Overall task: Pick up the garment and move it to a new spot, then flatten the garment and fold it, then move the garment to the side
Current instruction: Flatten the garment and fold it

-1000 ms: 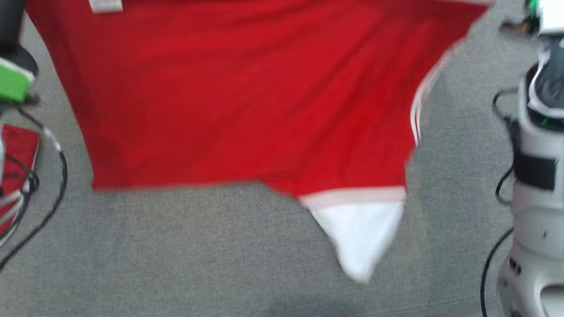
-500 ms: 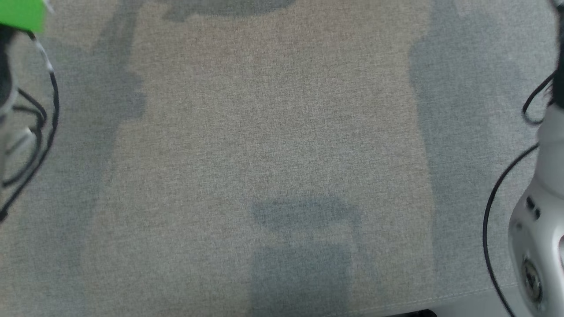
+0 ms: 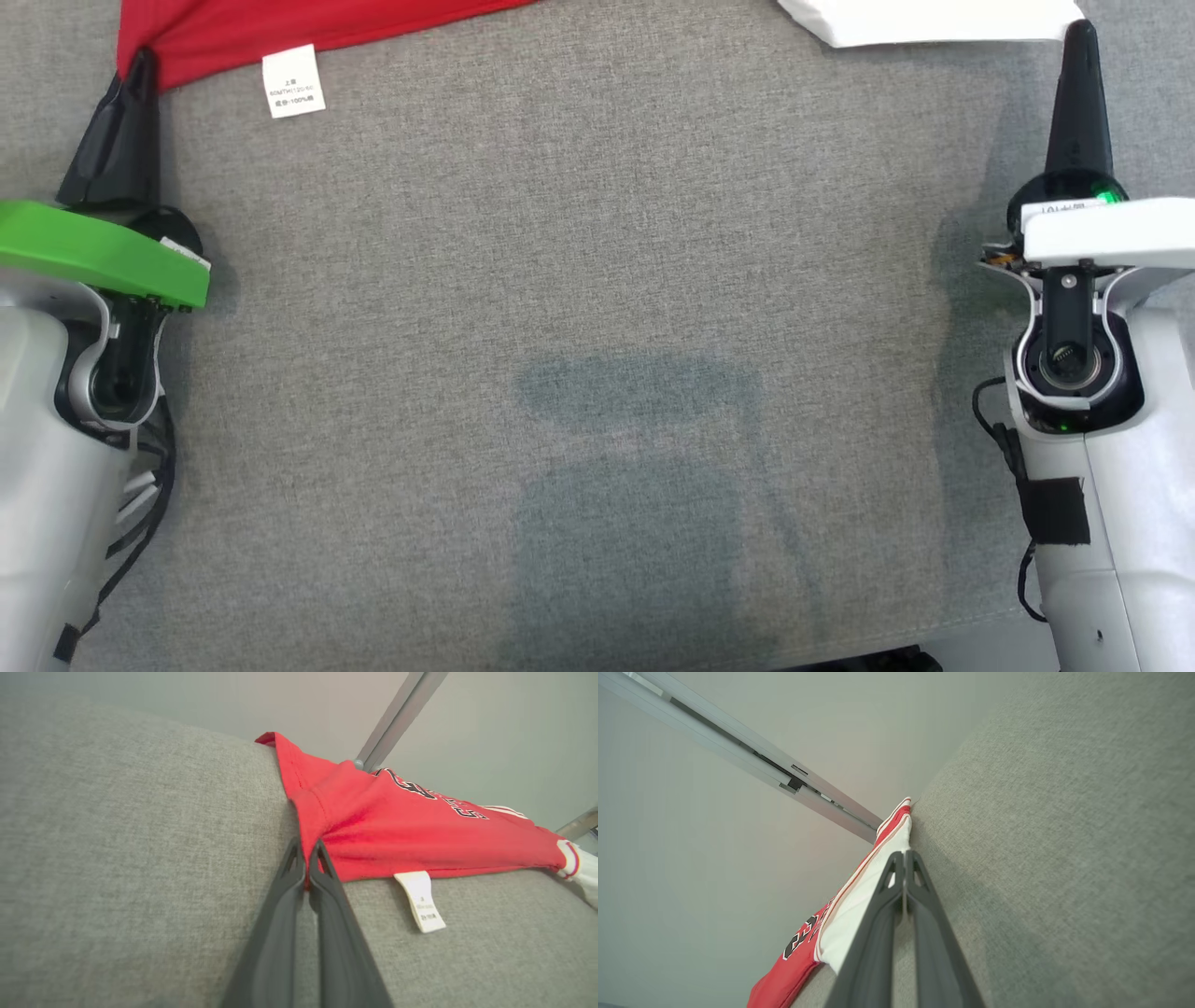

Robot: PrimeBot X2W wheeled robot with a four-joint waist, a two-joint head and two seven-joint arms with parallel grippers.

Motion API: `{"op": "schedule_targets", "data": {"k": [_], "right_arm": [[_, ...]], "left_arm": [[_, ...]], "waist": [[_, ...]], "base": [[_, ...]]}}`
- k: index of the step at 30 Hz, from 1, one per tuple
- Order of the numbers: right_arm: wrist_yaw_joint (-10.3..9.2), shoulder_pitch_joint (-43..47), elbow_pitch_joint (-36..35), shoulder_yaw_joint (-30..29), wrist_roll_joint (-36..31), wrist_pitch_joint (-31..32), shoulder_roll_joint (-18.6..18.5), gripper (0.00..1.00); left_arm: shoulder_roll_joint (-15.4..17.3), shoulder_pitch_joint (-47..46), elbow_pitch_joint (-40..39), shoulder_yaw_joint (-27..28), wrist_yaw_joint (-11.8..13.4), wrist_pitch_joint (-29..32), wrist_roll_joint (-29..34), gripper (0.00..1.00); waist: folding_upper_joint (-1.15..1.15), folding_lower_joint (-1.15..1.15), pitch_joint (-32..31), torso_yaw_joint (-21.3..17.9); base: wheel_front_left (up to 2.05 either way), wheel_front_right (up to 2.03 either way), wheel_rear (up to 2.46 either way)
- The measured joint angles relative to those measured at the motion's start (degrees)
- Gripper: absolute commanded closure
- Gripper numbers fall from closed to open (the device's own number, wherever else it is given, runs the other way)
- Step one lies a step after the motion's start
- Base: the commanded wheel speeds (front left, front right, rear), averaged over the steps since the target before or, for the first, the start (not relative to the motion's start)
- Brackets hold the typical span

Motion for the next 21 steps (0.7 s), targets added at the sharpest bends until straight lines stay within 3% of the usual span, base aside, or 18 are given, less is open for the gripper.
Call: {"op": "schedule_targets", "data": {"k": [5, 11, 16, 21], "right_arm": [[3.3, 3.7, -1.56, 1.25, -1.87, -0.19, -0.79, 1.0], [5.16, 8.36, -3.83, 3.48, -4.32, 0.58, -4.5, 1.0], [5.68, 13.65, -7.69, 3.79, -5.43, 0.67, -6.09, 1.0], [5.95, 20.03, -9.8, 2.76, -5.28, 1.83, -7.44, 1.0]], "left_arm": [[-2.78, -0.07, 2.6, 0.25, -1.74, -0.7, -2.19, 1.0], [-5.45, 3.07, 3.0, 0.38, -2.72, -0.7, -3.43, 1.0], [-5.24, 8.86, 2.53, 1.36, -3.24, -0.69, -4.87, 1.0], [-2.53, 15.13, 1.47, 4.48, -3.24, -0.59, -4.1, 1.0]], "waist": [[0.0, 0.0, -1.81, 0.75], [0.0, 0.0, -4.98, 1.57], [0.0, 0.0, -8.69, 1.92], [0.0, 0.0, -12.61, 1.61]], "base": [[0.0, 0.0, 0.0], [0.0, 0.0, 0.0], [0.0, 0.0, 0.0], [0.0, 0.0, 0.0]]}}
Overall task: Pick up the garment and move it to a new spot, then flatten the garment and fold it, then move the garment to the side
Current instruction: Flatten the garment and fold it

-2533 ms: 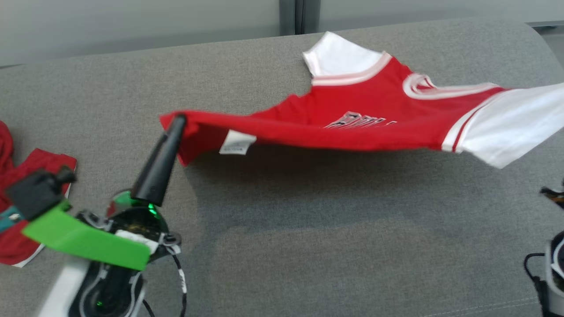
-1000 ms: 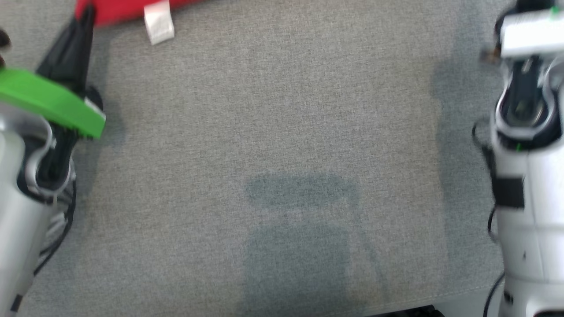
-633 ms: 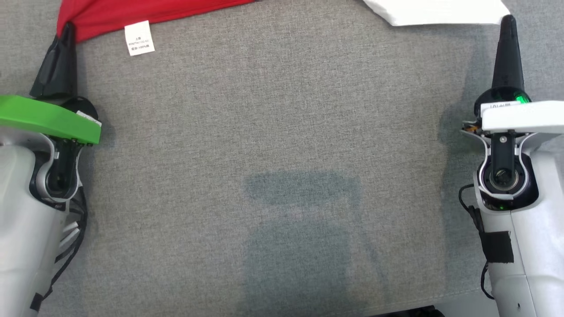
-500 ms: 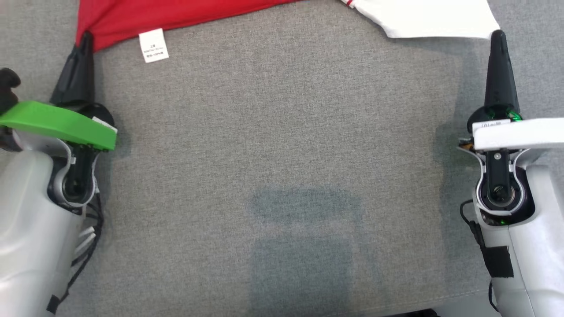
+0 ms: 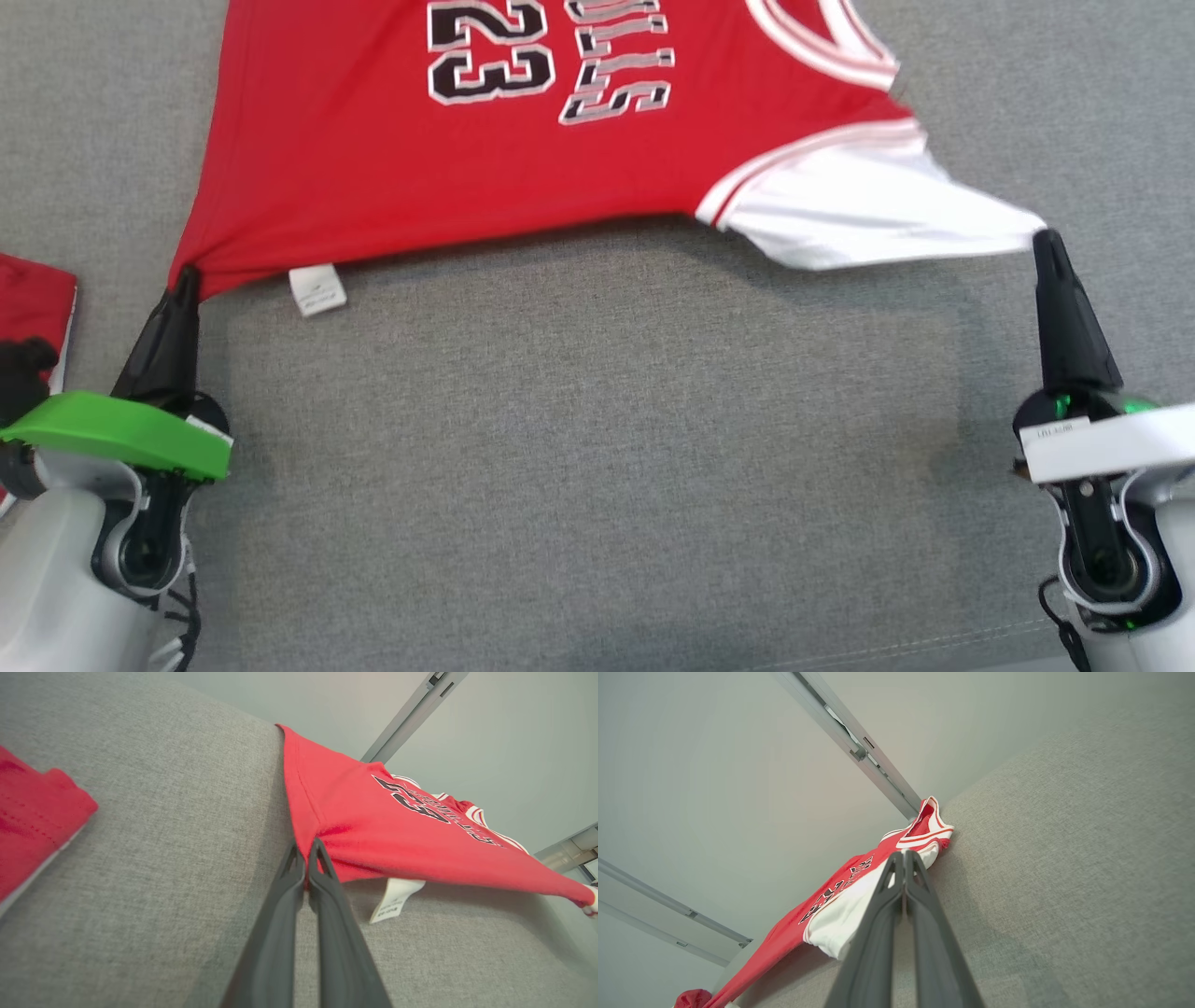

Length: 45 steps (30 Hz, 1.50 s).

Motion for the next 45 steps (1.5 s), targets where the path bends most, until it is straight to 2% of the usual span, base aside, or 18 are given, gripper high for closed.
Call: {"op": "schedule_targets", "data": {"k": [4, 12, 16, 18, 24, 31, 43, 44, 45], "right_arm": [[-0.59, 6.78, -0.05, -0.99, 0.26, 1.8, -1.93, 1.0], [-0.9, 19.05, -4.3, -1.31, 3.91, 5.86, -4.01, 1.0], [-1.0, 21.42, -5.94, -1.65, 4.09, 7.38, -5.21, 1.0], [-1.15, 21.54, -5.86, -2.46, 4.72, 7.4, -5.2, 1.0], [-2.11, 21.85, 0.22, -1.57, 5.16, 8.46, -5.04, 1.0], [-2.64, 19.99, 8.79, 3.86, -1.96, 9.21, -5.38, 1.0], [-3.09, 17.33, 15.55, 7.39, -8.54, 7.21, -5.25, 1.0], [-3.2, 17.09, 16.72, 7.76, -9.98, 6.95, -5.78, 0.75], [-3.53, 16.9, 17.23, 7.73, -10.55, 6.5, -5.83, 0.64]], "left_arm": [[2.05, 3.58, -2.02, 2.21, -0.04, 0.0, 2.58, 1.0], [0.59, 16.23, -3.94, 2.65, -0.26, 0.0, 2.89, 1.0], [0.29, 21.41, -6.14, 3.7, -0.26, 0.0, 2.75, 1.0], [-0.94, 22.77, -6.65, 3.87, -0.26, 0.0, 2.74, 1.0], [-3.15, 23.62, -5.14, 1.03, -0.26, 0.0, 5.1, 1.0], [-3.24, 25.47, -3.1, -0.48, -0.26, -0.11, 7.11, 1.0], [-5.75, 25.43, -1.24, -0.98, -0.42, -0.27, 7.37, 1.0], [-6.16, 25.43, -0.68, -0.88, -0.43, -0.27, 7.37, 0.87], [-6.27, 25.43, -0.42, -0.88, -0.43, -0.27, 7.37, 0.77]], "waist": [[0.0, 0.0, -3.18, -0.54], [0.0, 0.0, -9.52, -1.55], [0.0, 0.0, -11.44, -2.53], [0.0, 0.0, -11.7, -3.22], [0.0, 0.0, -11.29, -3.12], [0.0, 0.0, -10.88, -2.64], [0.0, 0.0, -12.24, -0.38], [0.0, 0.0, -12.62, -0.27], [0.0, 0.0, -12.83, -0.24]], "base": [[0.0, 0.0, 0.0], [0.0, 0.0, 0.0], [0.0, 0.0, 0.0], [0.0, 0.0, 0.0], [0.0, 0.0, 0.0], [0.0, 0.0, 0.0], [0.0, 0.0, 0.0], [0.0, 0.0, 0.0], [0.0, 0.0, 0.0]]}}
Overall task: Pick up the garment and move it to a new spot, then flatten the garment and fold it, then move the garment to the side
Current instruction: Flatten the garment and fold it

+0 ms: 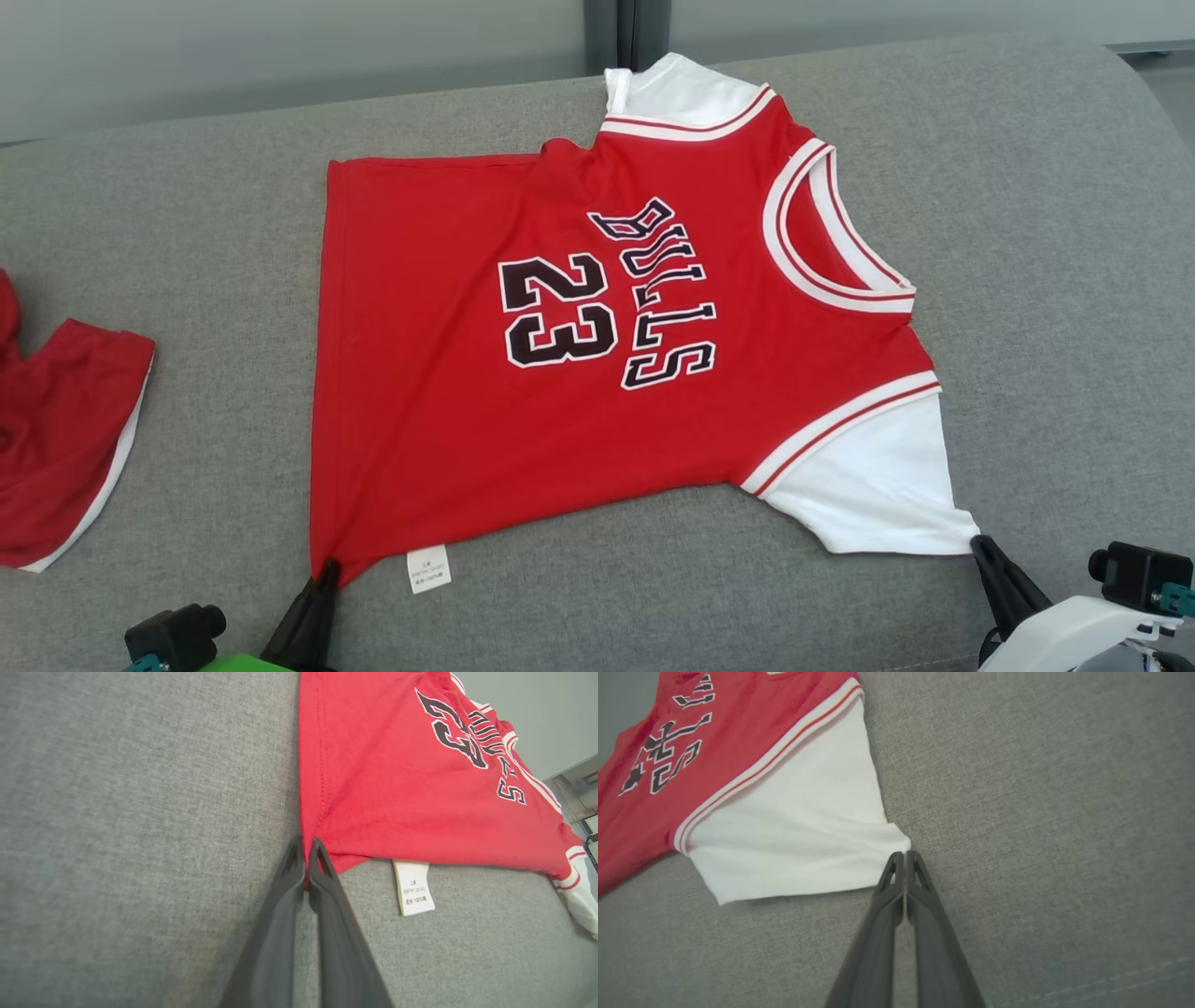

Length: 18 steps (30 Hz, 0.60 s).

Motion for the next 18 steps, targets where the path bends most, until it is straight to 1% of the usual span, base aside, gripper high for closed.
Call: {"op": "schedule_targets", "data": {"k": [1, 2, 3, 4, 5, 6, 8, 13, 15, 18], "right_arm": [[-0.09, -0.19, 0.34, 0.01, -0.3, -0.31, 0.01, 0.56], [-0.09, -0.47, 0.67, 0.08, -0.48, -0.56, 0.02, 0.41], [-0.11, -0.72, 0.93, 0.21, -0.91, -0.91, 0.01, 0.0], [-0.12, -0.9, 1.13, 0.35, -1.32, -1.15, -0.01, 0.0], [-0.15, -0.96, 1.29, 0.48, -1.63, -1.33, -0.03, 0.0], [-0.15, -0.97, 1.46, 0.63, -1.91, -1.58, -0.04, 0.0], [-0.18, -0.97, 1.8, 0.89, -2.35, -1.97, -0.11, 0.0], [-1.02, -0.97, 1.78, 0.92, -4.36, -3.27, -0.67, 0.0], [-1.21, -0.98, 1.49, 0.66, -5.19, -4.64, -0.98, 0.0], [-2.03, -1.6, 0.94, 0.04, -7.81, -6.66, -2.05, 0.0]], "left_arm": [[-0.11, 0.0, 0.38, -0.02, 0.0, 0.0, 0.0, 0.69], [-0.16, 0.0, 0.81, -0.02, 0.0, 0.0, 0.01, 0.64], [-0.25, 0.0, 1.09, 0.03, 0.0, 0.0, 0.1, 0.57], [-0.43, 0.0, 1.15, 0.27, 0.0, 0.01, 0.35, 0.4], [-0.58, 0.0, 1.31, 0.46, 0.0, 0.01, 0.56, 0.09], [-0.69, 0.01, 1.45, 0.62, 0.0, 0.03, 0.58, 0.0], [-0.89, 0.04, 1.71, 0.93, 0.0, 0.03, 0.58, 0.0], [-1.29, 0.05, 1.76, 1.56, 0.0, 0.02, 1.46, 0.0], [-1.46, 0.05, 1.71, 2.41, 0.01, 0.02, 1.69, 0.0], [-1.54, 0.05, 1.32, 4.0, 0.45, 0.25, 2.65, 0.0]], "waist": [[0.0, 0.0, -0.21, 0.03], [0.0, 0.0, -0.43, 0.05], [0.0, 0.0, -0.67, 0.06], [0.0, 0.0, -0.92, 0.05], [0.0, 0.0, -1.16, 0.02], [0.0, 0.0, -1.4, -0.04], [0.0, 0.0, -1.86, -0.18], [0.0, 0.0, -2.37, -0.64], [0.0, 0.0, -2.49, -0.74], [0.0, 0.0, -2.74, -0.83]], "base": [[0.0, 0.0, 0.0], [0.0, 0.0, 0.0], [0.0, 0.0, 0.0], [0.0, 0.0, 0.0], [0.0, 0.0, 0.0], [0.0, 0.0, 0.0], [0.0, 0.0, 0.0], [0.0, 0.0, 0.0], [0.0, 0.0, 0.0], [0.0, 0.0, 0.0]]}}
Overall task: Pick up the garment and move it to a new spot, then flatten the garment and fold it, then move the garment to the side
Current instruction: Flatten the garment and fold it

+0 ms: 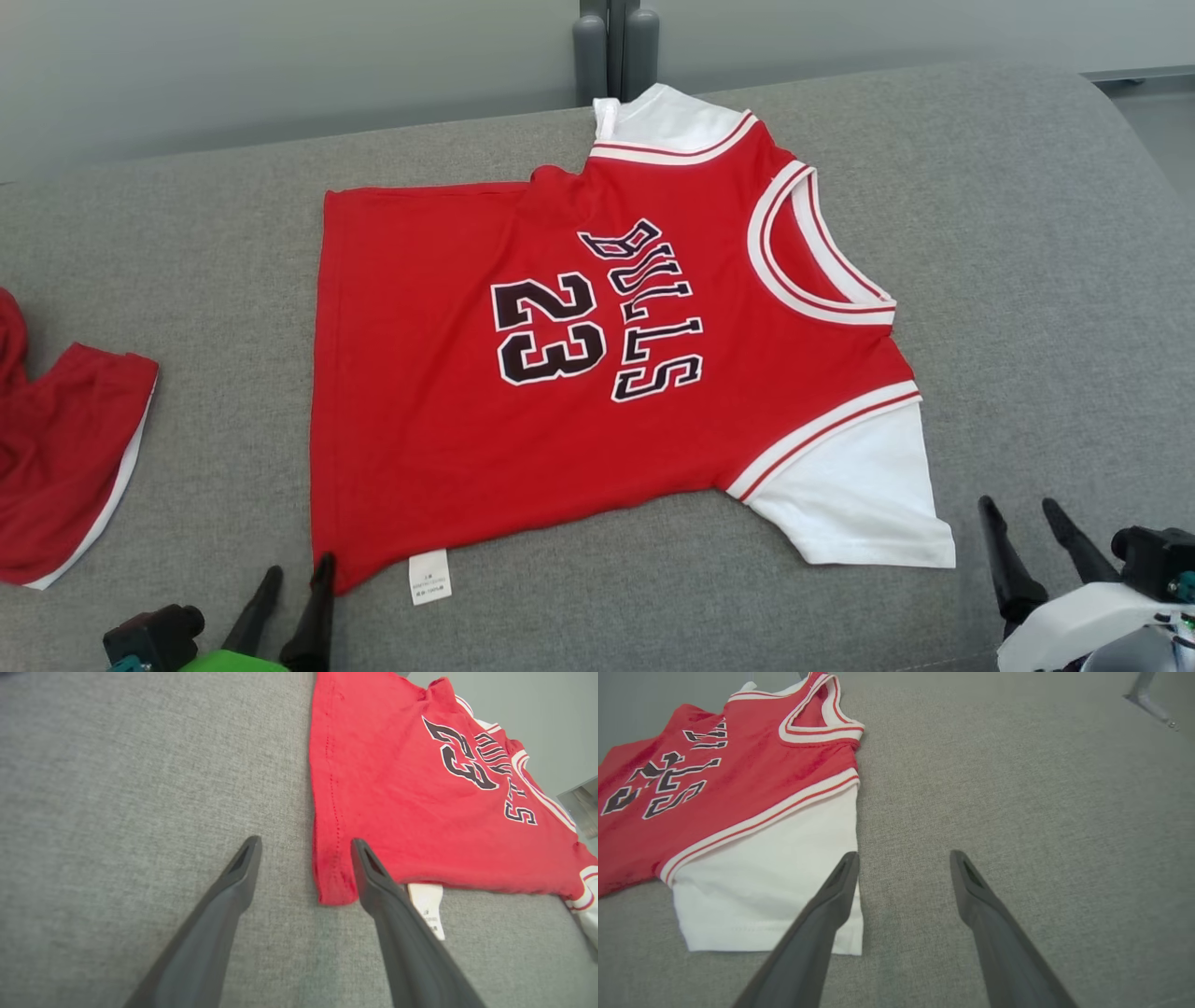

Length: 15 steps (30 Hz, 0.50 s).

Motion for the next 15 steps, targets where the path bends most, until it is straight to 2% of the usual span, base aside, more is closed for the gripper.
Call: {"op": "schedule_targets", "data": {"k": [6, 15], "right_arm": [[-1.08, -1.2, -1.76, -0.91, -4.25, -3.19, -0.97, 0.0], [-1.33, -1.62, -2.41, 0.01, -10.88, -4.02, -1.31, 0.0]], "left_arm": [[0.21, 0.02, -2.04, 2.66, 0.94, 0.01, 4.02, 0.0], [-0.79, 0.05, -6.5, 6.23, 1.87, 0.01, 9.56, 0.0]], "waist": [[0.0, 0.0, -1.41, 0.18], [0.0, 0.0, -3.56, 1.45]], "base": [[0.0, 0.0, 0.0], [0.0, 0.0, 0.0]]}}
